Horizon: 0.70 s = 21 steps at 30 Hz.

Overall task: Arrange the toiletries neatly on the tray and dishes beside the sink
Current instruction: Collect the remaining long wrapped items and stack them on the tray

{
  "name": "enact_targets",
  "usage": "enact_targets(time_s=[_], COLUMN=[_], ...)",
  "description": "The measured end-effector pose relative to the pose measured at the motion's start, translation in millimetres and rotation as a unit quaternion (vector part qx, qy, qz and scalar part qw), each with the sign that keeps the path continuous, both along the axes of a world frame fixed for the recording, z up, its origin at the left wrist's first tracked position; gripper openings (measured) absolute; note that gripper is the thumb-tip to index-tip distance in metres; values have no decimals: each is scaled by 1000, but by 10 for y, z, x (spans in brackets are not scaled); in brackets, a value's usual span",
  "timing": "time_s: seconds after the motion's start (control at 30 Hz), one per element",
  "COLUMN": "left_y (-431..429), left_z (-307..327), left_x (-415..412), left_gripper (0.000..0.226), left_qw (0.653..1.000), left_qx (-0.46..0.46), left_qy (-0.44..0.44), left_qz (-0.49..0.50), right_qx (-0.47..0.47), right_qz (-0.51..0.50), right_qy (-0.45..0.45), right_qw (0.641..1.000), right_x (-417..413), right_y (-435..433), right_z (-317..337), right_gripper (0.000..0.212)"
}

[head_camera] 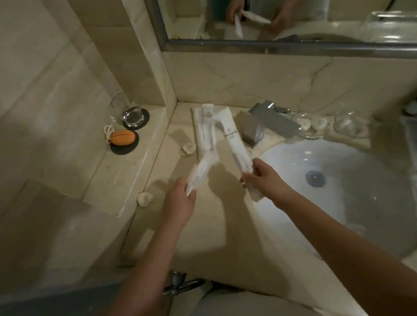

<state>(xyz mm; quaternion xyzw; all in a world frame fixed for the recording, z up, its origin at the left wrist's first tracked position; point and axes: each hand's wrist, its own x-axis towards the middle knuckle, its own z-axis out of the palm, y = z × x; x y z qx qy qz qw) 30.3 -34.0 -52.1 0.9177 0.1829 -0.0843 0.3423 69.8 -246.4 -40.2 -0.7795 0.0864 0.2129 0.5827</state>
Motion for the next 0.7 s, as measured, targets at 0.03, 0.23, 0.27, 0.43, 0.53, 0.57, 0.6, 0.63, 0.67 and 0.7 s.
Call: enact_targets(time_s=[0.03,0.23,0.27,0.43,0.53,0.57,0.6,0.63,0.67,0.7], left_y=[-105,-909,-1058,-1834,-2273,-2409,-2538,-2664,-2787,-2908], left_z=[31,232,265,486,625,648,661,667,665,658], left_x=[22,113,129,206,282,321,359,388,404,407], left_gripper=[13,6,8,13,18,21,25,28,28,25], left_qw=[999,987,986,975,957,955,954,952,949,946], left_qx=[-40,-155,-154,-189,-233,-229,-219,-212,-209,-205], left_qy=[-3,-18,-21,-63,-54,-41,-23,-8,9,25], left_qz=[5,-44,-57,-98,-161,-185,-205,-221,-236,-251], right_qx=[6,18,20,-25,-59,-64,-74,-88,-102,-115], right_qz=[-8,-84,-107,-213,-202,-189,-177,-163,-154,-150], right_qy=[3,23,18,-13,-13,-11,-12,-15,-15,-12], right_qw=[1000,996,994,977,978,980,981,983,983,982], right_x=[-71,-568,-649,-967,-1130,-1181,-1229,-1276,-1320,-1364], right_y=[-104,-812,-936,-1594,-1998,-2120,-2249,-2364,-2479,-2584], right_z=[29,147,151,121,98,107,101,121,122,123], right_gripper=[10,14,15,6,17,26,35,41,39,31])
